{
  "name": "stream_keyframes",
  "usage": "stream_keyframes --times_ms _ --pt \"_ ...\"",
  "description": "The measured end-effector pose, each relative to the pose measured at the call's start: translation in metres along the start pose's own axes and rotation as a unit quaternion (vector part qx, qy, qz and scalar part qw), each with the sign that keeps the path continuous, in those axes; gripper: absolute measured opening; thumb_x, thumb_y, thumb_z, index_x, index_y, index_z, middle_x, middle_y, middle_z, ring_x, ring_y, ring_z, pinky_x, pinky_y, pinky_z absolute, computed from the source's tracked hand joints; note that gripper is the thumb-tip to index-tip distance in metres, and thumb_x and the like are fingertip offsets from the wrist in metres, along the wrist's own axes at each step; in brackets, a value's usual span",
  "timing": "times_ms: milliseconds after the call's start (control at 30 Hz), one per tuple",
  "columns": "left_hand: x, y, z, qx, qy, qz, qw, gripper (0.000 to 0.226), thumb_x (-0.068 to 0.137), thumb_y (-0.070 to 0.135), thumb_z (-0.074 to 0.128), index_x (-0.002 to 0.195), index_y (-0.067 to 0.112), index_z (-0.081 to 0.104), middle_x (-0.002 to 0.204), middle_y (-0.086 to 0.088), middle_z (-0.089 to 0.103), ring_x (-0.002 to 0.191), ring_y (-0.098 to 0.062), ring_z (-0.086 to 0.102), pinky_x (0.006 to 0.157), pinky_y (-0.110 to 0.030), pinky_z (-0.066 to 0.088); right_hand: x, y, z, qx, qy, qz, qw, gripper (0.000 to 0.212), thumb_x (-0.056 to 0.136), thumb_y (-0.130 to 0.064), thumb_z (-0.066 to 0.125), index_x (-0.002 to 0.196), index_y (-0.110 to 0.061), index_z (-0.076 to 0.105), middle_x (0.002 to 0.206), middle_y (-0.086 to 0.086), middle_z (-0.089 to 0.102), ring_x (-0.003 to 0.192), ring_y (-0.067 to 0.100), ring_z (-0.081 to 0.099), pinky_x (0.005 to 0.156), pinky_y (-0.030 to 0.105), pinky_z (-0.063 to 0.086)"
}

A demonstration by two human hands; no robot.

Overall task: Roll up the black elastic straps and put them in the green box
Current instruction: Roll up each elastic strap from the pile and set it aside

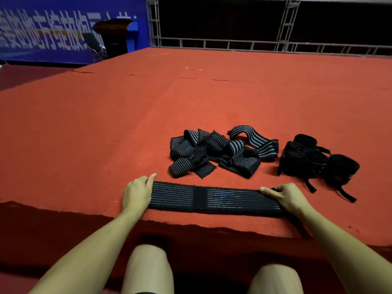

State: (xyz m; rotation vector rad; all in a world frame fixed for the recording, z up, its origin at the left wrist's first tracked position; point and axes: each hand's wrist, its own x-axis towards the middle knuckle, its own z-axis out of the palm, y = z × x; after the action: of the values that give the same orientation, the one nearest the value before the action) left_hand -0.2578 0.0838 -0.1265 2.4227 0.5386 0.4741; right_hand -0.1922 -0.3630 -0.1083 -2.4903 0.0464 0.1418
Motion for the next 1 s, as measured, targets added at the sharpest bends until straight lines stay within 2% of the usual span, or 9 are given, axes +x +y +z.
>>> stream_keyframes --times_ms 133,267,400,467,533,633,767,900,1000 --pt "0.014 0.001 -0.009 -0.013 -0.110 -0.024 0.994 0.057 0.104 0.051 0.047 0.063 0.012 0.048 0.062 -0.004 0.056 0.067 -0.030 0.057 0.065 -0.039 0.041 -0.004 -0.004 -0.009 0.044 -0.050 0.006 0.998 0.047 0.085 -0.055 0.075 0.070 -0.010 0.074 0.057 -0.002 0.066 0.049 0.007 0.056 0.049 0.023 0.040" --pt "0.025 0.004 -0.029 -0.045 -0.250 -0.007 0.967 0.036 0.099 0.027 0.062 0.066 0.016 0.056 0.064 0.002 0.055 0.062 -0.017 0.049 0.062 -0.033 0.035 -0.008 0.002 -0.022 0.186 -0.107 0.036 0.976 0.038 0.088 -0.039 0.078 0.091 -0.001 0.073 0.066 0.004 0.057 0.050 0.011 0.047 0.045 0.022 0.036" --pt "0.036 0.018 -0.052 -0.095 -0.288 -0.025 0.953 0.024 0.099 0.018 0.065 0.077 0.010 0.062 0.059 -0.004 0.049 0.050 -0.016 0.042 0.050 -0.027 0.032 -0.011 -0.001 -0.024 0.294 -0.136 0.058 0.944 0.047 0.080 -0.049 0.076 0.105 -0.009 0.070 0.082 0.008 0.058 0.058 0.011 0.050 0.044 0.021 0.037" --pt "0.040 0.033 -0.059 -0.178 -0.286 -0.066 0.939 0.022 0.104 0.012 0.057 0.082 0.007 0.057 0.058 -0.007 0.052 0.044 -0.016 0.048 0.043 -0.024 0.038 -0.013 -0.011 -0.021 0.377 -0.145 0.063 0.913 0.046 0.085 -0.046 0.070 0.110 -0.007 0.070 0.097 0.012 0.071 0.076 0.014 0.067 0.060 0.024 0.053" --pt "0.047 0.049 -0.065 -0.240 -0.280 -0.101 0.924 0.018 0.107 0.013 0.052 0.091 0.006 0.057 0.071 -0.015 0.068 0.056 -0.022 0.066 0.050 -0.025 0.054 -0.011 -0.020 -0.020 0.458 -0.121 0.075 0.877 0.043 0.096 -0.045 0.061 0.105 -0.003 0.069 0.099 0.012 0.075 0.085 0.017 0.073 0.079 0.035 0.058" --pt "0.062 0.061 -0.072 -0.279 -0.265 -0.118 0.916 0.029 0.104 0.036 0.057 0.099 0.008 0.062 0.089 -0.021 0.075 0.070 -0.024 0.073 0.065 -0.027 0.061 -0.005 -0.026 -0.023 0.528 -0.062 0.065 0.844 0.056 0.089 -0.054 0.067 0.095 0.000 0.061 0.091 0.013 0.064 0.087 0.025 0.067 0.079 0.041 0.063" --pt "0.083 0.074 -0.076 -0.198 -0.145 0.009 0.969 0.008 0.097 0.015 0.069 0.097 0.008 0.066 0.087 -0.020 0.069 0.052 -0.010 0.060 0.049 -0.018 0.050 -0.003 -0.026 -0.029 0.450 -0.020 -0.052 0.891 0.061 0.050 -0.052 0.099 0.081 -0.004 0.076 0.090 0.013 0.073 0.090 0.023 0.073 0.078 0.028 0.061" --pt "0.109 0.114 -0.073 -0.112 -0.088 0.114 0.983 0.036 0.091 0.016 0.076 0.119 0.021 0.054 0.089 -0.005 0.068 0.049 -0.021 0.059 0.057 -0.030 0.048 0.000 -0.029 -0.027 0.394 -0.030 -0.069 0.916 0.046 0.073 -0.004 0.087 0.115 -0.016 0.074 0.118 0.004 0.074 0.107 0.016 0.072 0.085 0.026 0.056" --pt "0.117 0.159 -0.071 -0.102 -0.105 0.154 0.977 0.050 0.090 0.022 0.078 0.135 0.023 0.054 0.106 -0.001 0.068 0.050 -0.025 0.065 0.053 -0.029 0.052 0.003 -0.031 -0.014 0.347 -0.090 -0.025 0.933 0.050 0.081 -0.001 0.083 0.124 -0.022 0.069 0.119 0.001 0.072 0.100 0.015 0.072 0.075 0.027 0.056"
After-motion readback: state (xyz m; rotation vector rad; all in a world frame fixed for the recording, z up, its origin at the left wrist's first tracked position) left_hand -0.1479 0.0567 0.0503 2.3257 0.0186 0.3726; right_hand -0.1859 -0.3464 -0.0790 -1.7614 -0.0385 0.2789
